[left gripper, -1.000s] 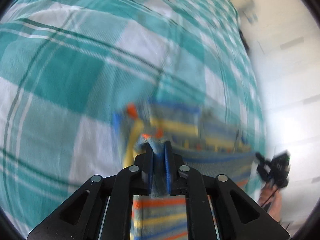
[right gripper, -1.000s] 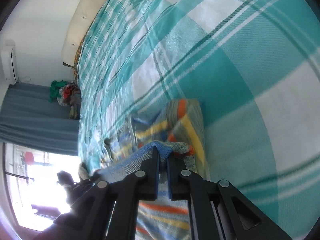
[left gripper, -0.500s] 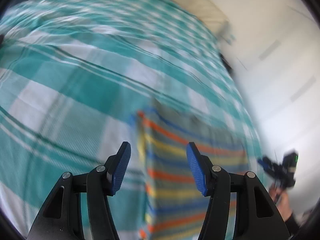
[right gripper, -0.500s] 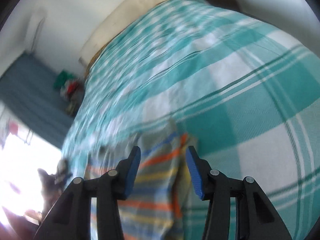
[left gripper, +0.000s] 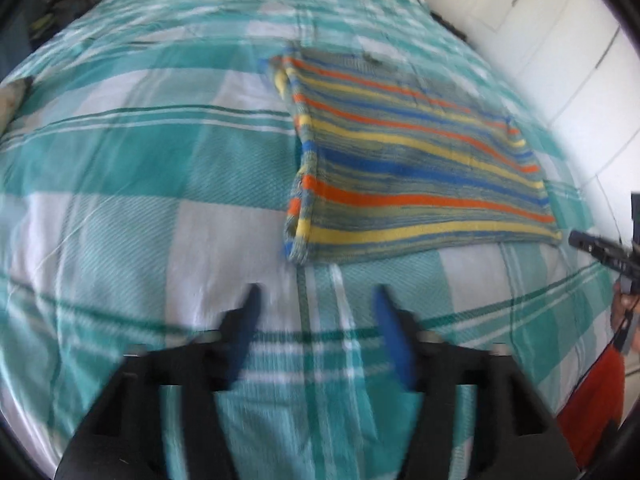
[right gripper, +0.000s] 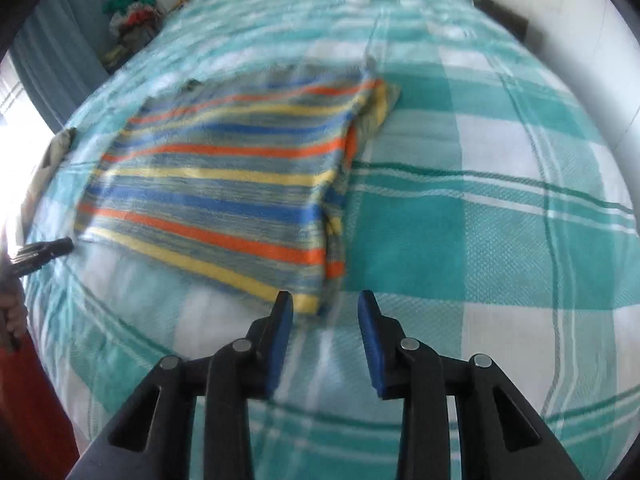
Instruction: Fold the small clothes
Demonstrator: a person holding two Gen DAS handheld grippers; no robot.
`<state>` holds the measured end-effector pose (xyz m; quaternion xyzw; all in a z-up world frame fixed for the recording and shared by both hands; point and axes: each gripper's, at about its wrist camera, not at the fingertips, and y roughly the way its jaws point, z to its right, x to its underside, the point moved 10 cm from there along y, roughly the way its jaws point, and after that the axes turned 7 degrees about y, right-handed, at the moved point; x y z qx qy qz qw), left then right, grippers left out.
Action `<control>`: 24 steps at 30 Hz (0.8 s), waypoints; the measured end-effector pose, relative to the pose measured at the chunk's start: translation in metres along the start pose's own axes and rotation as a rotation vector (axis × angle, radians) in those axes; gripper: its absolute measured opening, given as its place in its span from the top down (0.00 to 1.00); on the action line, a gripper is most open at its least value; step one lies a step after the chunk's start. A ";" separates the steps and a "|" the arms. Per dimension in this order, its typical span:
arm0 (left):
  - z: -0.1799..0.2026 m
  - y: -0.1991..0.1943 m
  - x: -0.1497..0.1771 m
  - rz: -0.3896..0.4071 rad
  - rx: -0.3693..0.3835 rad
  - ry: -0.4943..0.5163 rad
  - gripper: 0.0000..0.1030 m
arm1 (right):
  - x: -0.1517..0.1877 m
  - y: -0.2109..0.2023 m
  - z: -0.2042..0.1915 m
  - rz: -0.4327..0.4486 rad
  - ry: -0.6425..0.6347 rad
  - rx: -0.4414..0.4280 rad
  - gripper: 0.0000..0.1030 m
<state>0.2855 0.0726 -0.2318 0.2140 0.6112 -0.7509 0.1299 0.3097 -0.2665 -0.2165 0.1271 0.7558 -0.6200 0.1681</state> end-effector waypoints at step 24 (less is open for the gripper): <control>-0.005 0.006 0.067 0.092 -0.220 0.077 0.01 | 0.101 -0.046 -0.014 0.195 0.152 0.054 0.40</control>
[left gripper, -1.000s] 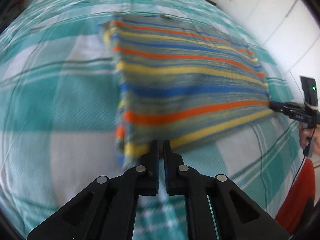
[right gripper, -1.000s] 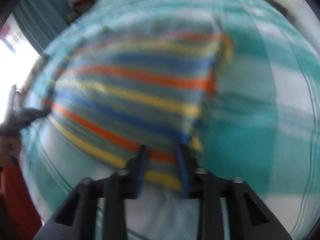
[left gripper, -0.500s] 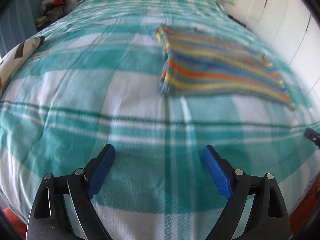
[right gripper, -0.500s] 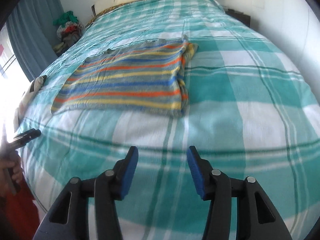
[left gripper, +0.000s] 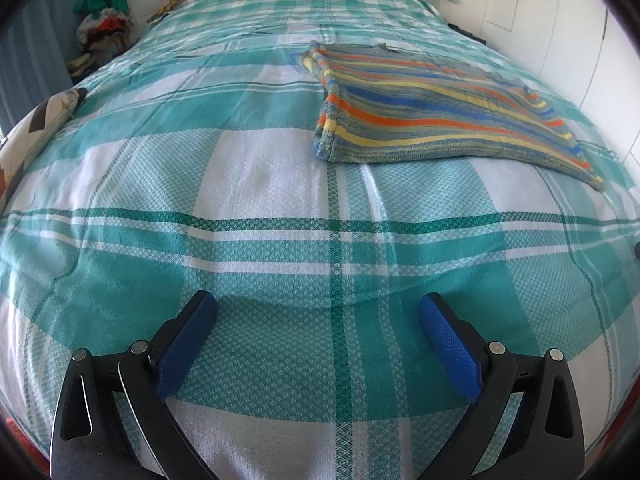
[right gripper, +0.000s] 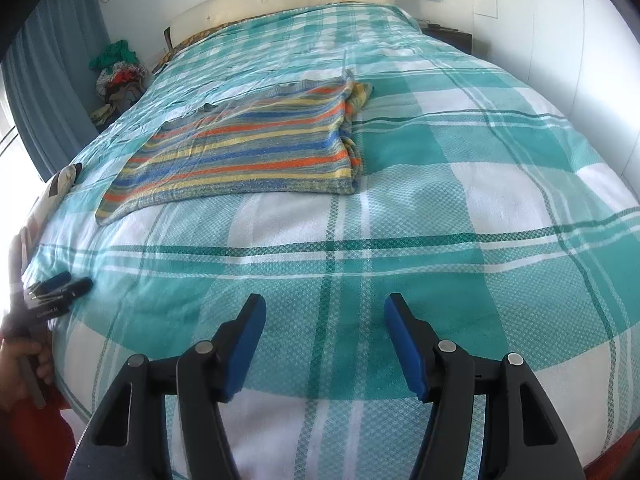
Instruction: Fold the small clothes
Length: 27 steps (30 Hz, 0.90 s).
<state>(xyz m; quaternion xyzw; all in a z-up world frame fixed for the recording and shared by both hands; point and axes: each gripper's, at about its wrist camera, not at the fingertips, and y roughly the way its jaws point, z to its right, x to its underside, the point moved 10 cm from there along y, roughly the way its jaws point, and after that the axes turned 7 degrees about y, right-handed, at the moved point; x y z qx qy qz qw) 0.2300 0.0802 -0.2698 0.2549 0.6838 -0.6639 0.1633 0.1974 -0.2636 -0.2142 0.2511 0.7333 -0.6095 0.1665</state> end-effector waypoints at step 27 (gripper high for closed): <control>0.004 -0.003 0.002 0.022 -0.011 0.010 0.01 | -0.013 -0.024 0.008 0.045 0.069 -0.017 0.40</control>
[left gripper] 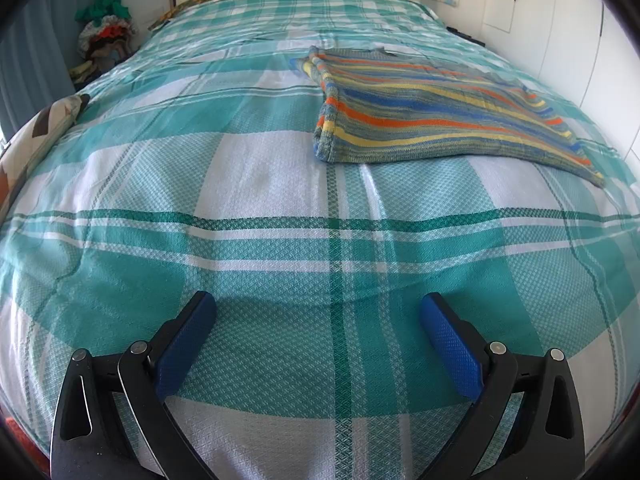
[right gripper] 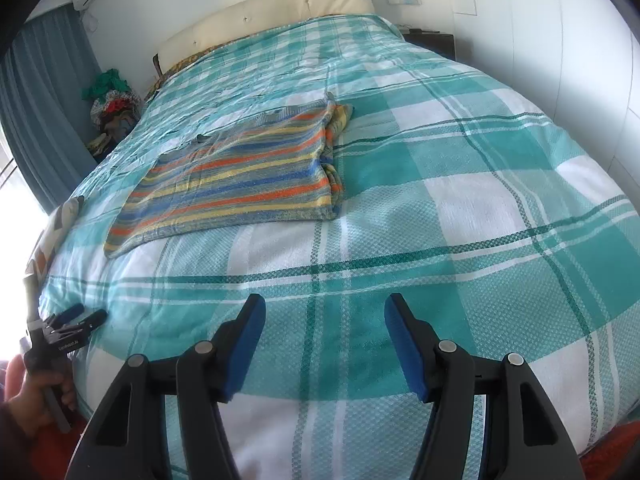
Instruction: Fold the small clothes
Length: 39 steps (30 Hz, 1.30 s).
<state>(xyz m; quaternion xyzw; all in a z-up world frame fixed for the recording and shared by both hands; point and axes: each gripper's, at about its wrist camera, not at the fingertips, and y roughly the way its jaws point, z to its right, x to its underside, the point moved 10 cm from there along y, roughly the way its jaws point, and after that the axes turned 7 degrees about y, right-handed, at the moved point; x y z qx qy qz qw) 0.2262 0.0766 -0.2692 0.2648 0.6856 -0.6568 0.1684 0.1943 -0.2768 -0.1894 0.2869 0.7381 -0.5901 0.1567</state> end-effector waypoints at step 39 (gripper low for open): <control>0.344 0.011 -0.138 -0.005 0.468 0.480 0.15 | -0.156 0.098 0.030 -0.195 0.174 -0.253 0.32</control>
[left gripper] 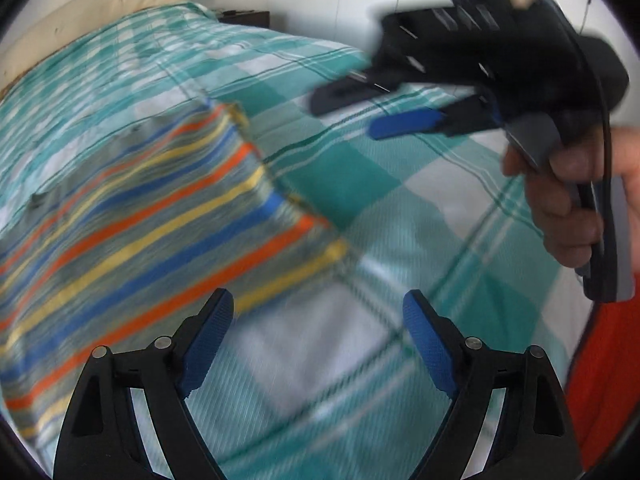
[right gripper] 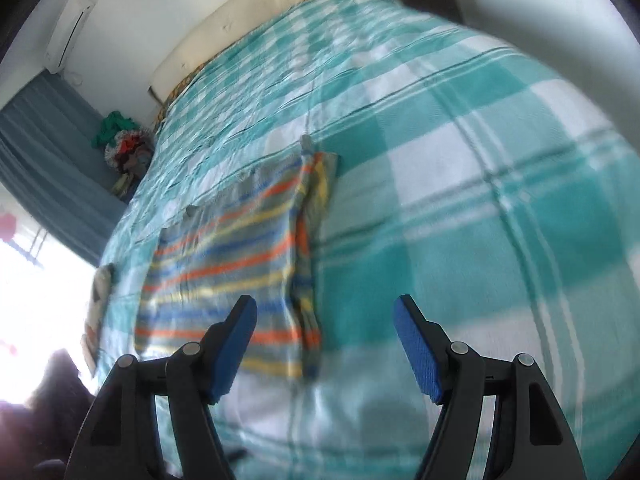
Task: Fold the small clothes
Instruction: 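Grasp the sweater side edge with both grippers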
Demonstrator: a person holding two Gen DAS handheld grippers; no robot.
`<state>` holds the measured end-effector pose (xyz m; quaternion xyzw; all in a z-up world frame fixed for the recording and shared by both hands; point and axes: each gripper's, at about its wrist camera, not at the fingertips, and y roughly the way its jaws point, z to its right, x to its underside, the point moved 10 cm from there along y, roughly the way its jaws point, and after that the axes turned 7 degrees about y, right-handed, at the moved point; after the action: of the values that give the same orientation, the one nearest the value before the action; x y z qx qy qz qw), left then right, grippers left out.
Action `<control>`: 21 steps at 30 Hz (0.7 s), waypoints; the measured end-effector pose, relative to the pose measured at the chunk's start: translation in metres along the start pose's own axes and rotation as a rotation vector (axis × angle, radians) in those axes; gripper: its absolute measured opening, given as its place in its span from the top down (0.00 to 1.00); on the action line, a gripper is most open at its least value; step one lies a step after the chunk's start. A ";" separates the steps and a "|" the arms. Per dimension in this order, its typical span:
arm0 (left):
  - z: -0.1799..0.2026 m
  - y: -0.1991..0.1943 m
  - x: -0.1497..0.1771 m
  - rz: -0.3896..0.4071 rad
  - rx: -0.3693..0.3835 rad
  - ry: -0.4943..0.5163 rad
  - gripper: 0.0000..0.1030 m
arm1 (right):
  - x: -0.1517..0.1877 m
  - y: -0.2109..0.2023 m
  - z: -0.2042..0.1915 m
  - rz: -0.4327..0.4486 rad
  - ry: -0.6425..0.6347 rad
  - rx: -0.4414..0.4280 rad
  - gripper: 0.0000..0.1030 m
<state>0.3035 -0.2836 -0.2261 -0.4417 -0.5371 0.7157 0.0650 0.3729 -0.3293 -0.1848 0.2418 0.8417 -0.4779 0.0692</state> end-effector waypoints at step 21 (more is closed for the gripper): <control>-0.093 -0.088 0.025 0.214 0.013 -0.415 0.95 | -0.092 0.104 -0.111 -0.057 -0.069 -0.043 0.92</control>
<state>0.3202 -0.1673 -0.1702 -0.3388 -0.4846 0.7974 -0.1203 0.5156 -0.2232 -0.1739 0.1994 0.8555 -0.4694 0.0896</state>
